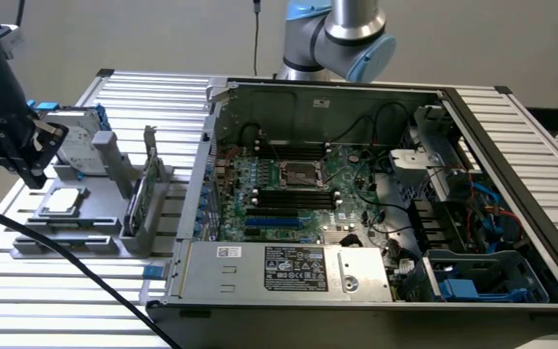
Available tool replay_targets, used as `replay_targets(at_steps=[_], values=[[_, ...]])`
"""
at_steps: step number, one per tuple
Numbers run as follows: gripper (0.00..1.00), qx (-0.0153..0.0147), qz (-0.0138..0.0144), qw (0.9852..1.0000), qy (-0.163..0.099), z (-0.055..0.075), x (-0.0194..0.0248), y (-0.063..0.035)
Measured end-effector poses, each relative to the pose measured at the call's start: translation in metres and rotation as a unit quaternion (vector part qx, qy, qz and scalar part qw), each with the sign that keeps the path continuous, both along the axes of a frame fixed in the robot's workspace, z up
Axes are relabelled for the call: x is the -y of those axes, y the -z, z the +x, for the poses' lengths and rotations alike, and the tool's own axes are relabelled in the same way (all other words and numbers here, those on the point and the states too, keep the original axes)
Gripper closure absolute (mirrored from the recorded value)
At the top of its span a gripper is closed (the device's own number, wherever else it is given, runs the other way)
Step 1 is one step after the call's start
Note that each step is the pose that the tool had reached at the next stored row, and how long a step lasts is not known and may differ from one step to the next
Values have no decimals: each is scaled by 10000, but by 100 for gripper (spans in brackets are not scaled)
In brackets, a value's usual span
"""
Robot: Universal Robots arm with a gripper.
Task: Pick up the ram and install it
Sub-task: 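Pick up the ram and move it above insertion slot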
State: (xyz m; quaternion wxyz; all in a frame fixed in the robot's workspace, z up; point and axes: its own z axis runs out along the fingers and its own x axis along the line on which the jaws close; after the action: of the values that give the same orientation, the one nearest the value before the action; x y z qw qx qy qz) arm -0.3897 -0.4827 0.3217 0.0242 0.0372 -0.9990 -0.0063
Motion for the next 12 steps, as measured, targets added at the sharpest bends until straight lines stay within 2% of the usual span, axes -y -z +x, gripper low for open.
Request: replay_targets(at_steps=[1,6,9,12], values=[[89,10,1,10000,-26,-3,-2,6],[89,10,1,9989,-467,-3,-3,19],[89,10,1,9972,-744,-3,-3,28],[89,10,1,9948,-1016,-3,-3,36]])
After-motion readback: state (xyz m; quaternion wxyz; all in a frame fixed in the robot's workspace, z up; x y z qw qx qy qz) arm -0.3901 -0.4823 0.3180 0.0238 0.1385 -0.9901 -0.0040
